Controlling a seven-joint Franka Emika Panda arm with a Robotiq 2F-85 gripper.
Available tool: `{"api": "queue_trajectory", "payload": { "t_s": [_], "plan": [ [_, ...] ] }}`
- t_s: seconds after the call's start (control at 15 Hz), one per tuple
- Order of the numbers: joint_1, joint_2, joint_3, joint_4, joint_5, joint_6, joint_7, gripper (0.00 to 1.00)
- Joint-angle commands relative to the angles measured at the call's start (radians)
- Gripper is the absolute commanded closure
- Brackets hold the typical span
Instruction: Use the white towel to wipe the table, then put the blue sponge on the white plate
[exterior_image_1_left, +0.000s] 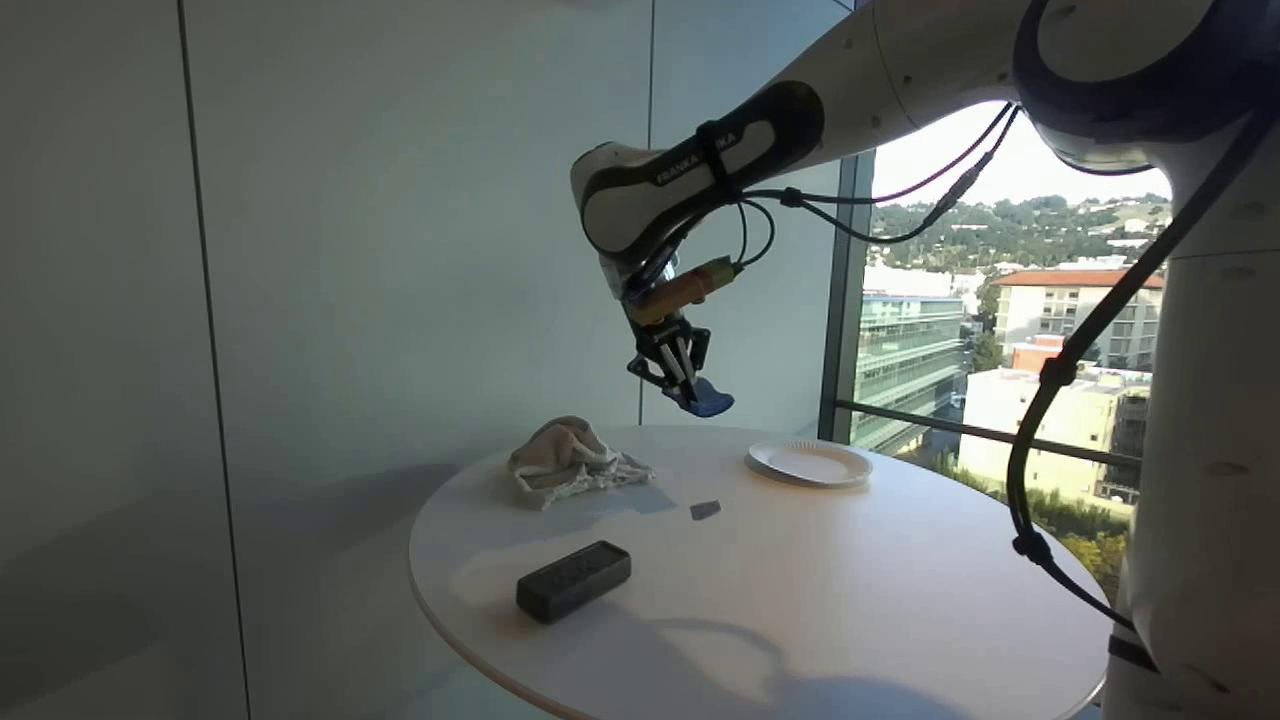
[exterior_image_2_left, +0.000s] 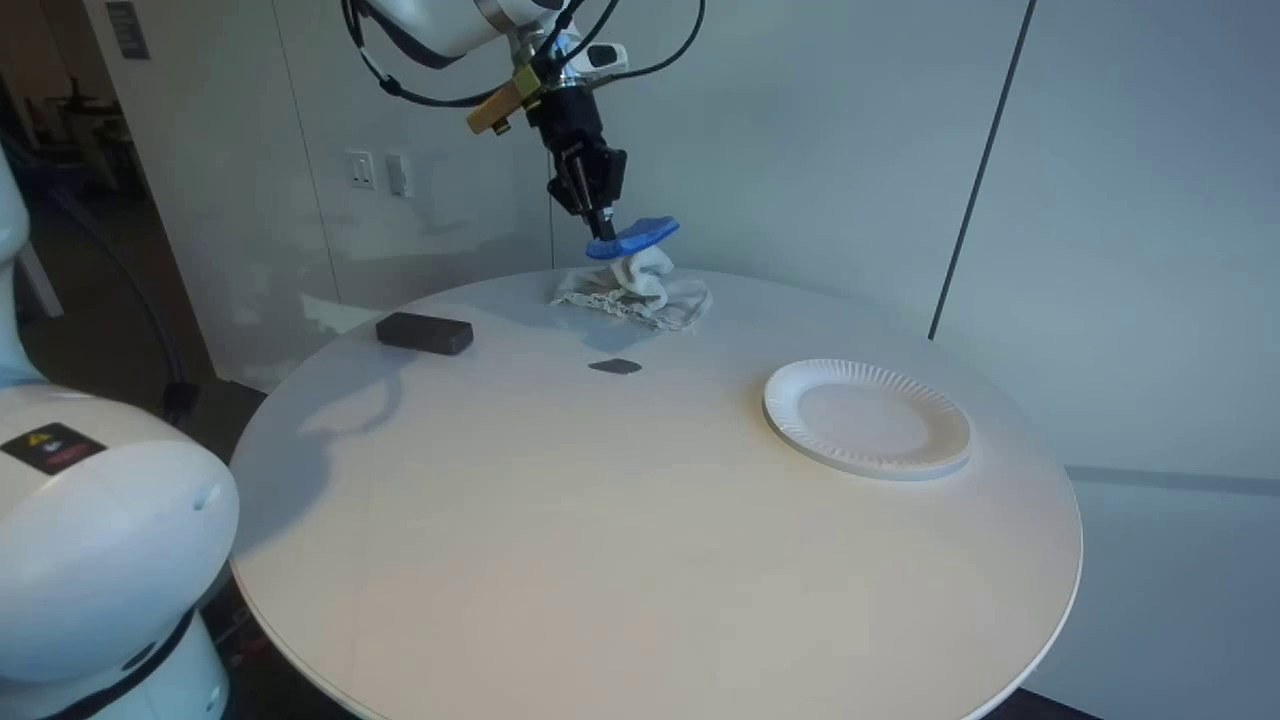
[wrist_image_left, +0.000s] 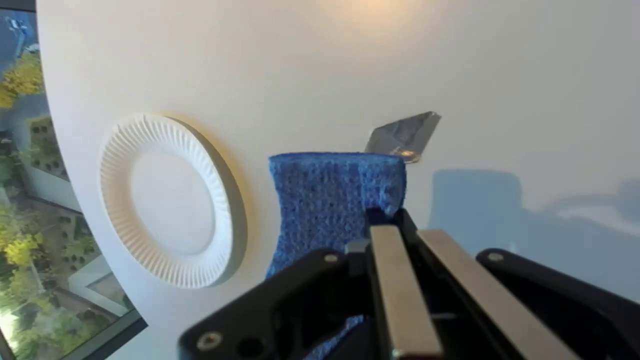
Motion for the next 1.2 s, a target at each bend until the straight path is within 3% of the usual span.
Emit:
{"api": "queue_trajectory", "payload": {
  "t_s": [0.0,0.27,0.73,1.13],
  "plan": [
    [-0.053,-0.056,-0.008,-0.107,-0.161,0.019,0.121,0.96],
    [-0.131,-0.02,-0.054,-0.1,-0.256,0.024,0.165,0.96],
    [-0.235,-0.009,-0.138,-0.073,-0.261,0.063,0.137,0.97],
    [-0.261,0.043,-0.156,-0.024,-0.238,0.271,0.062,0.97]
  ]
}}
